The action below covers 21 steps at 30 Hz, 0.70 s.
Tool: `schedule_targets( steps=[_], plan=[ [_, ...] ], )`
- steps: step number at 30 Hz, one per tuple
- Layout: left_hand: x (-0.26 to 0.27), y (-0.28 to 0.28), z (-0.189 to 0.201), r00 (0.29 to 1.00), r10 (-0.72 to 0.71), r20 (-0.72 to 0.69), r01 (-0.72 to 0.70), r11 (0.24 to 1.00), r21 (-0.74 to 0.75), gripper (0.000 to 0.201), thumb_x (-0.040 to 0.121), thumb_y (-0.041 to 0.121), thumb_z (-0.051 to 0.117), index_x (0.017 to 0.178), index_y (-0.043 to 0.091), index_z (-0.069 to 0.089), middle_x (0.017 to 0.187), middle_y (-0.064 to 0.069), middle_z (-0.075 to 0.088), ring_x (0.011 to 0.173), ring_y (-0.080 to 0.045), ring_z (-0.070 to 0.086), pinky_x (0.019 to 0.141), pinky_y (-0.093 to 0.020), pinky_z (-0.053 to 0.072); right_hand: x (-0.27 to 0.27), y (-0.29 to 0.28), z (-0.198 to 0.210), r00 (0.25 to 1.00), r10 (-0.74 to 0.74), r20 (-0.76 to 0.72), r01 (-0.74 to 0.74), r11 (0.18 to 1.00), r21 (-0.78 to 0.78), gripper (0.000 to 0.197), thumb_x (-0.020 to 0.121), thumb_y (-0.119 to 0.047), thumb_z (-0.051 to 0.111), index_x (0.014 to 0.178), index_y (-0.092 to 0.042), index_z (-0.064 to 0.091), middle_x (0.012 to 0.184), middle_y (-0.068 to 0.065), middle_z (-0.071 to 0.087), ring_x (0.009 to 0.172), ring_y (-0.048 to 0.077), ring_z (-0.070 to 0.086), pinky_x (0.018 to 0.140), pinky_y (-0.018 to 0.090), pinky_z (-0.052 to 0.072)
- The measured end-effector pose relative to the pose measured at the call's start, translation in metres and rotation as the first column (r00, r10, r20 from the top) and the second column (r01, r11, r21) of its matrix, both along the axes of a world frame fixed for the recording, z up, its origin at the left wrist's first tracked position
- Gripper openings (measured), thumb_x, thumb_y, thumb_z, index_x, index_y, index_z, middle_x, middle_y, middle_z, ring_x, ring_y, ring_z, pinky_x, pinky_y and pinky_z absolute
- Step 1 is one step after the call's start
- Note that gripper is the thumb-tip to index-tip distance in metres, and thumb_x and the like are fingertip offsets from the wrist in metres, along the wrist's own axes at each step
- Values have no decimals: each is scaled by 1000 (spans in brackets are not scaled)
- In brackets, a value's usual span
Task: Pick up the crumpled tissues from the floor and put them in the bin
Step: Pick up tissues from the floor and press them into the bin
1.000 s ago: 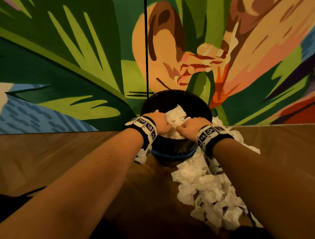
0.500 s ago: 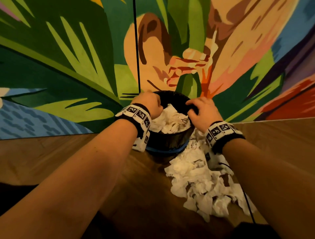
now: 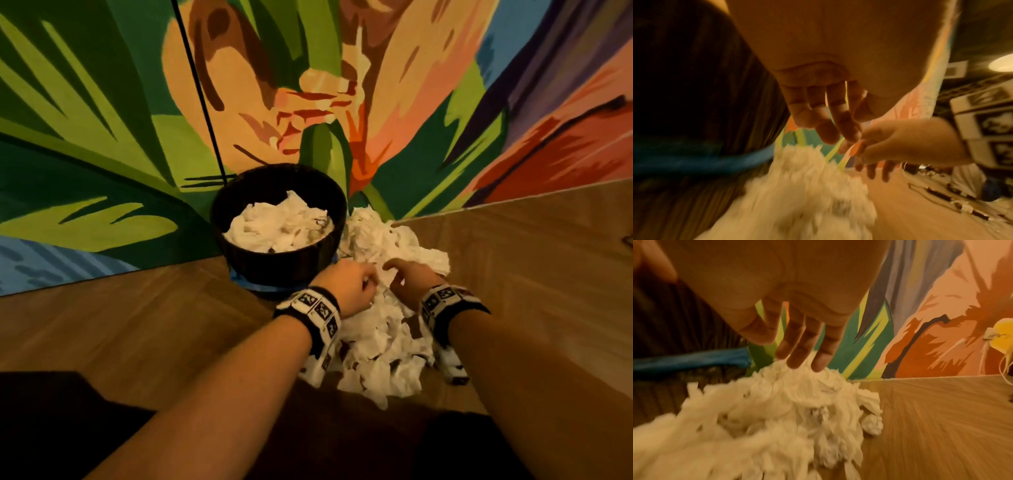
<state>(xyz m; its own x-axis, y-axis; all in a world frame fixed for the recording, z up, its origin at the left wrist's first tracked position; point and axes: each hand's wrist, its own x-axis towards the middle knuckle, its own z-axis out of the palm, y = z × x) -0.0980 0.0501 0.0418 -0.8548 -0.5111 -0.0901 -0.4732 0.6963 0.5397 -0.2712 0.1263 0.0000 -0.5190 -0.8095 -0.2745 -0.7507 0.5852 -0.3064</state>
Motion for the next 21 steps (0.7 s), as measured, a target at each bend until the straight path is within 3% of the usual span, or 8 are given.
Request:
schedule_targets(
  steps=[2, 5, 6, 10, 11, 13, 16, 21],
  plan=[
    [7, 5, -39, 994, 47, 101, -58, 993, 105, 21, 93, 30, 50, 105, 29, 67, 103, -1, 67, 89, -22, 64, 76, -34, 55, 4, 11, -21, 996, -16, 92, 1, 988, 152, 43, 93, -24, 53, 132, -39, 48, 122, 5, 61, 88, 21, 58, 71, 30, 50],
    [18, 9, -90, 961, 94, 259, -129, 984, 121, 18, 93, 34, 51, 107, 30, 60, 100, -2, 65, 85, -23, 62, 73, -35, 55, 9, 25, -53, 989, -4, 150, -37, 963, 268, 55, 95, -26, 54, 144, -43, 36, 145, 5, 46, 115, 25, 57, 93, 35, 51],
    [22, 9, -104, 947, 117, 298, -152, 984, 96, 18, 92, 38, 52, 107, 30, 57, 94, 0, 65, 83, -22, 61, 70, -34, 54, 11, 28, -63, 989, 3, 149, -47, 956, 291, 60, 95, -28, 53, 147, -45, 29, 148, 7, 44, 113, 25, 59, 92, 35, 52],
    [33, 8, -139, 903, 185, 388, -228, 971, 67, 31, 82, 50, 63, 98, 32, 44, 81, 6, 52, 77, -19, 55, 64, -32, 46, 18, 32, -92, 992, -23, 126, -19, 945, 326, 63, 98, -26, 43, 149, -52, 16, 149, 11, 42, 73, 18, 61, 55, 27, 49],
    [35, 8, -145, 897, 177, 406, -227, 971, 77, 35, 80, 51, 65, 99, 32, 43, 84, 5, 53, 77, -19, 56, 63, -31, 45, 19, 33, -96, 993, -34, 115, -6, 944, 331, 62, 98, -26, 42, 149, -52, 17, 151, 10, 40, 75, 18, 61, 55, 27, 49],
    [38, 9, -153, 892, 169, 420, -221, 972, 79, 35, 82, 50, 65, 104, 33, 43, 92, 3, 56, 79, -19, 56, 62, -31, 45, 21, 34, -99, 997, -21, 80, -7, 943, 331, 56, 99, -27, 41, 148, -49, 25, 147, 9, 45, 96, 25, 63, 71, 32, 54],
    [39, 8, -157, 897, 191, 399, -208, 978, -1, 21, 91, 45, 56, 109, 34, 53, 104, 1, 60, 88, -21, 57, 65, -31, 43, 20, 33, -100, 999, -33, 6, 30, 960, 278, 38, 98, -35, 46, 134, -39, 53, 135, 3, 58, 114, 26, 59, 94, 36, 51],
    [39, 5, -155, 926, 223, 305, -225, 974, -28, 11, 92, 39, 50, 91, 32, 59, 98, 5, 61, 86, -18, 59, 66, -32, 47, 19, 29, -96, 993, -105, 60, 95, 984, 152, 28, 96, -38, 49, 118, -31, 66, 115, 1, 68, 100, 24, 64, 89, 38, 54]
  ],
)
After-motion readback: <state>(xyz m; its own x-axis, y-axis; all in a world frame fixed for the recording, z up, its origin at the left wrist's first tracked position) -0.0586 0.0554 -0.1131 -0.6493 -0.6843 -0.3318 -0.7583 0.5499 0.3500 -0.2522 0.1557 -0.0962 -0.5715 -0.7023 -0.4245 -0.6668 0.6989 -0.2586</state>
